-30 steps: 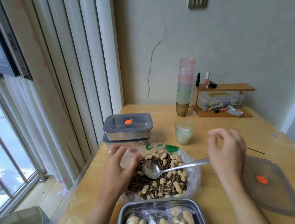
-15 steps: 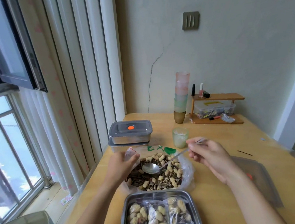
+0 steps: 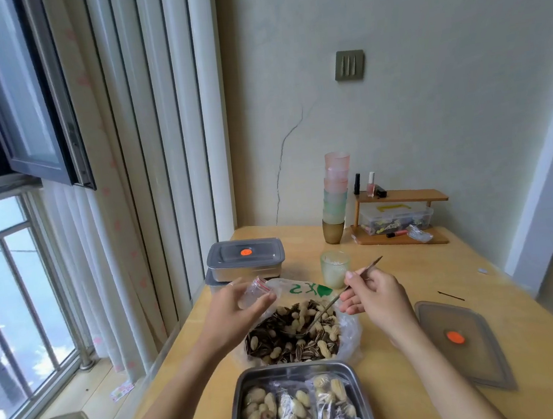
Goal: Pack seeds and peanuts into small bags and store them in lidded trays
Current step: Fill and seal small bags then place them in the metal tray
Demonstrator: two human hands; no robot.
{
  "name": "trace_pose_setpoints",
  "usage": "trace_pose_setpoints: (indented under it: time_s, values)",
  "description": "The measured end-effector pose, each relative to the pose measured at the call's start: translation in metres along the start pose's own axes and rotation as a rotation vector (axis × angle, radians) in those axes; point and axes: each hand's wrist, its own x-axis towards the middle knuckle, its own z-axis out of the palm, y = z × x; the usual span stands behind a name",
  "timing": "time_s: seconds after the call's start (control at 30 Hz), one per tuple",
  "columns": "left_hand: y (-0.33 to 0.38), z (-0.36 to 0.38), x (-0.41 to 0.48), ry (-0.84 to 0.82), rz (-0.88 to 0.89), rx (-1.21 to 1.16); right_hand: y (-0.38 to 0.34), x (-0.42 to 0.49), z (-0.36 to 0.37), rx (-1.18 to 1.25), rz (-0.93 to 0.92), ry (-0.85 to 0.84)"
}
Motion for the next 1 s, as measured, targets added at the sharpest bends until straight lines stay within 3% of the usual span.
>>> trace_pose_setpoints:
  time_s: [0.3, 0.43, 0.57, 0.77, 1.0]
  values:
    - [-0.025, 0.0, 0.003, -0.07, -0.126, 0.299, 0.014, -0.004, 0.009, -0.086, -0.064, 0.043]
    - [-0.037, 0.009, 0.007, -0.023, -0.057, 0.409, 0.01, -0.004, 0.008, -0.084, -0.096, 0.002]
    - [-0.032, 0.02, 0.008, -0.136, 0.053, 0.439, 0.004, -0.002, 0.005, -0.119, -0.093, 0.032]
    - [-0.03, 0.033, 0.01, -0.268, -0.046, 0.522, -0.012, -0.001, -0.006, -0.09, -0.091, 0.129]
    - [-0.035, 0.043, 0.018, -0.3, -0.05, 0.62, -0.028, 0.0, -0.017, -0.063, -0.114, 0.157]
